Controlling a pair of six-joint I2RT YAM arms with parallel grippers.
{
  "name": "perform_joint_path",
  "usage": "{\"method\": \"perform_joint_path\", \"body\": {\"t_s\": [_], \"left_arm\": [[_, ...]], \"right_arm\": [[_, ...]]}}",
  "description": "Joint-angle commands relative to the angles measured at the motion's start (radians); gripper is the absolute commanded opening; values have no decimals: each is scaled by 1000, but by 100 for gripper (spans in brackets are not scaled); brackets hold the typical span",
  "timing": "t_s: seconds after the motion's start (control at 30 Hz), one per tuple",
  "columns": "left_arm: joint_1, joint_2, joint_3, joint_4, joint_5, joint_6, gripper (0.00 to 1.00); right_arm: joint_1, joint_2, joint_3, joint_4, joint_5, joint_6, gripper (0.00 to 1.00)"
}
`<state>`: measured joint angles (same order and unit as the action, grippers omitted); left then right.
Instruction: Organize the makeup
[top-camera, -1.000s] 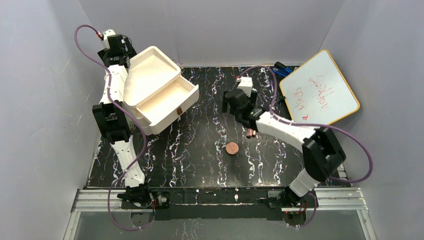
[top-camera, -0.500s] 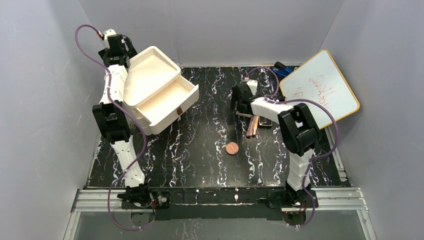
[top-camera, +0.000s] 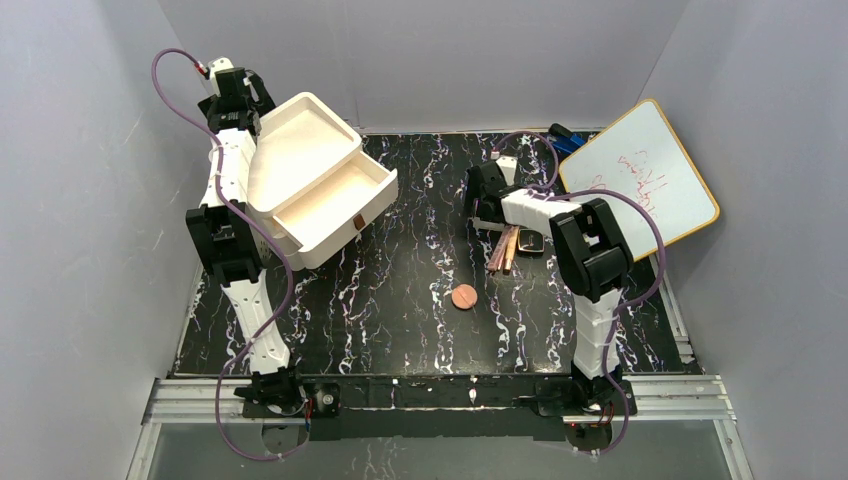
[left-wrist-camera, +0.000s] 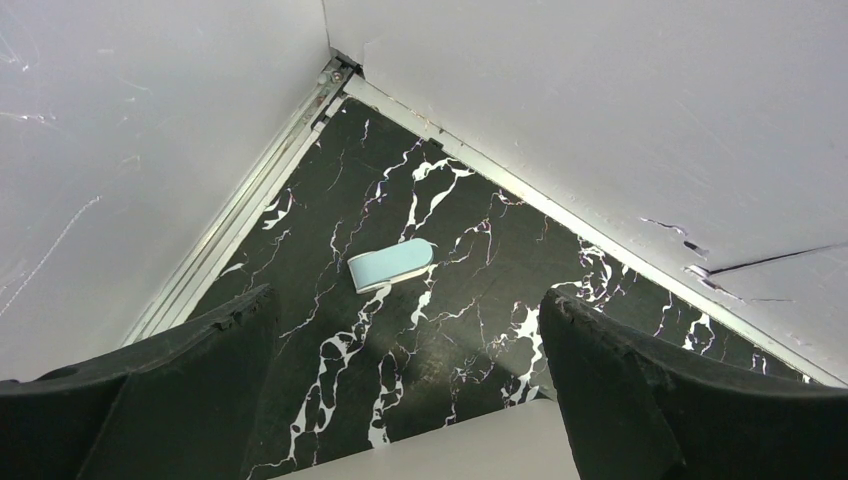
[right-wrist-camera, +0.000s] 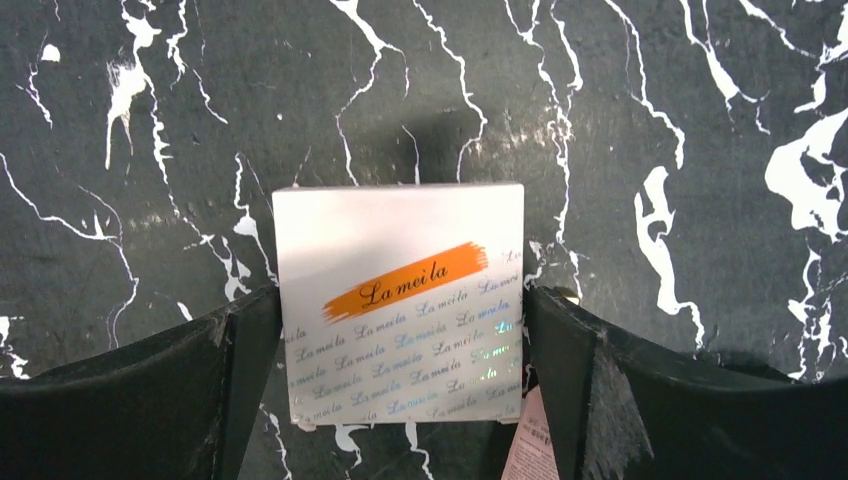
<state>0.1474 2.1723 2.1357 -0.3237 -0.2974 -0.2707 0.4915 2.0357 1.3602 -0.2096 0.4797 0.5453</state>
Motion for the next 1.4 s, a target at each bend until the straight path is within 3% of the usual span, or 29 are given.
{"method": "perform_joint_path", "body": {"t_s": [0.0,0.1,0.23,0.33,0.5,0.73,1.0,1.13,1.37], "left_arm": [[-2,1,33,-29,6,7,98],[-3,1,32,-29,4,8,98],[-2,0,32,-28,4,8,98],[-2,0,32,-28,6,7,98],[-2,-2,33,-28,12,4,98],[-3,-3,37,-31,19,1,98],[-8,-5,40,-35,26,-2,98],[-9,-5,46,-38,29,-1,98],[-9,7,59,-46,37,-1,98]], "right_arm": [[-7,45,47,-3,-17,-15,99],[-8,57,49,-8,-27,-23,87],[-8,40,36,-7,-14,-27,41],[-6,-3,22,0,-5,-44,16],[24,-116,75,-36,42,-97,14],[155,-230,281,-92,130,-202,14],[255,-265,372,60,-86,-277,6],[307,-197,466,37,-112,-301,6],[422,-152,463,130,-140,-345,6]]}}
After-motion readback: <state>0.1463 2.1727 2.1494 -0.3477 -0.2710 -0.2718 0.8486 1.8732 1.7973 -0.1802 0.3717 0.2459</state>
